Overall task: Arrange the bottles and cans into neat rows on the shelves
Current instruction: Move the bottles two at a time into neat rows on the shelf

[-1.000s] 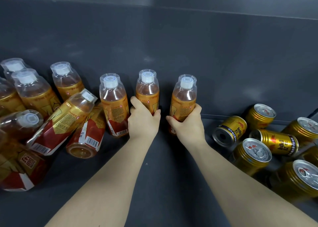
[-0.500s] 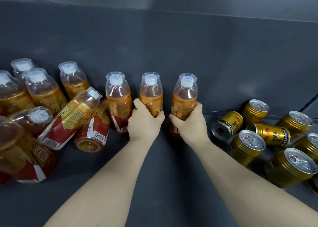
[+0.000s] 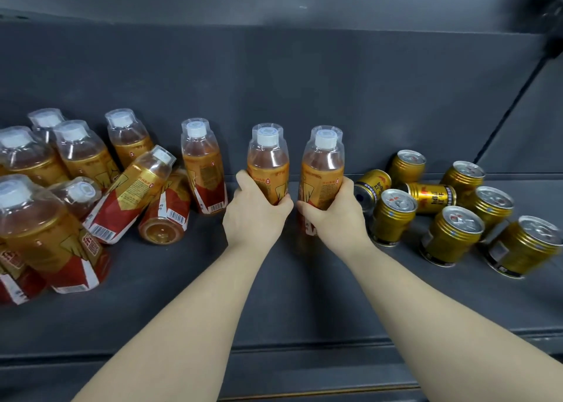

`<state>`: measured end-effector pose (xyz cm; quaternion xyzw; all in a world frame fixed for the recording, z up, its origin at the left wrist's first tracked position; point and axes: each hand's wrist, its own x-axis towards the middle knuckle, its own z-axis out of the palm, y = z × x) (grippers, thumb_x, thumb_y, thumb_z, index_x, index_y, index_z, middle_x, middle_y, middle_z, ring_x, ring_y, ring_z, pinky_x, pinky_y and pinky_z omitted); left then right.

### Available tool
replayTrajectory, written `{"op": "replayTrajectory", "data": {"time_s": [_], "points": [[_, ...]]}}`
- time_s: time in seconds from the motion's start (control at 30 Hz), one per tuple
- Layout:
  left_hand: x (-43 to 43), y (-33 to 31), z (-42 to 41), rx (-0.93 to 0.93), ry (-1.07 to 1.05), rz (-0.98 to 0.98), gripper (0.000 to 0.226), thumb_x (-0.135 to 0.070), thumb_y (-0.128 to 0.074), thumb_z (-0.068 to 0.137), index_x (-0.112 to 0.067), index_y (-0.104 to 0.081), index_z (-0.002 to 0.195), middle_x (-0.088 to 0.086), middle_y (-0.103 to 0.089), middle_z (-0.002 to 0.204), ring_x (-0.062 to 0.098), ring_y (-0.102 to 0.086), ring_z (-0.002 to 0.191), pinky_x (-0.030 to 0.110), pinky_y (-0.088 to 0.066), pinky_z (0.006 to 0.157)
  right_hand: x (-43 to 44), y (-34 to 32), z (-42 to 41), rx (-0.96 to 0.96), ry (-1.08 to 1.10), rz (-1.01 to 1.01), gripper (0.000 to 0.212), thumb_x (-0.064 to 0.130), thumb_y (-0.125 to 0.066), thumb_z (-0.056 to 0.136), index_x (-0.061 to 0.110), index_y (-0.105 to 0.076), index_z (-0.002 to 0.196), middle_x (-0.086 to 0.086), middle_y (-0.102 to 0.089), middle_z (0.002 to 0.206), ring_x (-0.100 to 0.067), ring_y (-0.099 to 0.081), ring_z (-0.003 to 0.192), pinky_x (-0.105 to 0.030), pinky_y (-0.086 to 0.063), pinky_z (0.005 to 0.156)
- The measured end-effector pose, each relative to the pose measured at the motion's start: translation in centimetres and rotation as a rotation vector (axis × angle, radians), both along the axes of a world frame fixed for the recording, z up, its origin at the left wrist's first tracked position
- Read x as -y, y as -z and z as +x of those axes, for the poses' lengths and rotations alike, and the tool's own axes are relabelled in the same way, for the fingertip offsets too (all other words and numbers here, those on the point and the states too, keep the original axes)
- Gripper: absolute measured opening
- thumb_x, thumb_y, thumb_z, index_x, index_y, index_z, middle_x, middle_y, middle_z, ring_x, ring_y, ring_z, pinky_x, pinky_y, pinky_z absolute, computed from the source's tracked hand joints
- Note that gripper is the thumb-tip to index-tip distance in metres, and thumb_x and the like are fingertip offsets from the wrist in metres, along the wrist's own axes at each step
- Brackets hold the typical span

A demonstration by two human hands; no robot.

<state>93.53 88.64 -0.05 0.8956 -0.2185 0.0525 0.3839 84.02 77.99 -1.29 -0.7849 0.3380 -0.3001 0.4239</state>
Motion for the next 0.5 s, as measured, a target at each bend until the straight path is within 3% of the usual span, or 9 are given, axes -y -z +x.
{"op": "replayTrajectory", "data": {"time_s": [0.13,0.27,0.5], "points": [[-1.0,-0.4,-3.0,-0.005,0.035,0.019,0.077,-0.058,-0.07,0.082,-0.018,-0.03,0.135,0.005,-0.059,0.117,0.027,-0.064,0.104,0.038,-0.055,0.079,-1.1,-0.4,-3.0,0.014,-0.006,-0.03,0.069,0.04,-0.078,0.083,0.024,-0.036,0.134,0.015,-0.049,0.115,-0.004,-0.049,0.102,-0.016,-0.044,0.078],[-2.1,-0.9,-6.8,-0.029,0.064,0.054,0.076,-0.057,-0.07,0.083,-0.02,-0.028,0.135,0.003,-0.056,0.12,0.025,-0.062,0.107,0.034,-0.051,0.077,-2.3,-0.6,-6.8,0.051,-0.001,-0.021,0.066,0.039,-0.079,0.082,0.027,-0.036,0.13,0.017,-0.052,0.108,-0.002,-0.053,0.091,-0.01,-0.042,0.069],[-3.9,-0.6,-14.5,-0.011,0.148,0.082,0.074,-0.057,-0.071,0.081,-0.02,-0.031,0.131,0.003,-0.058,0.116,0.024,-0.062,0.1,0.035,-0.052,0.074,-4.7,-0.3,-15.6,0.044,0.071,0.014,0.072,0.041,-0.079,0.082,0.025,-0.035,0.136,0.013,-0.051,0.124,-0.009,-0.05,0.112,-0.024,-0.045,0.085]]}}
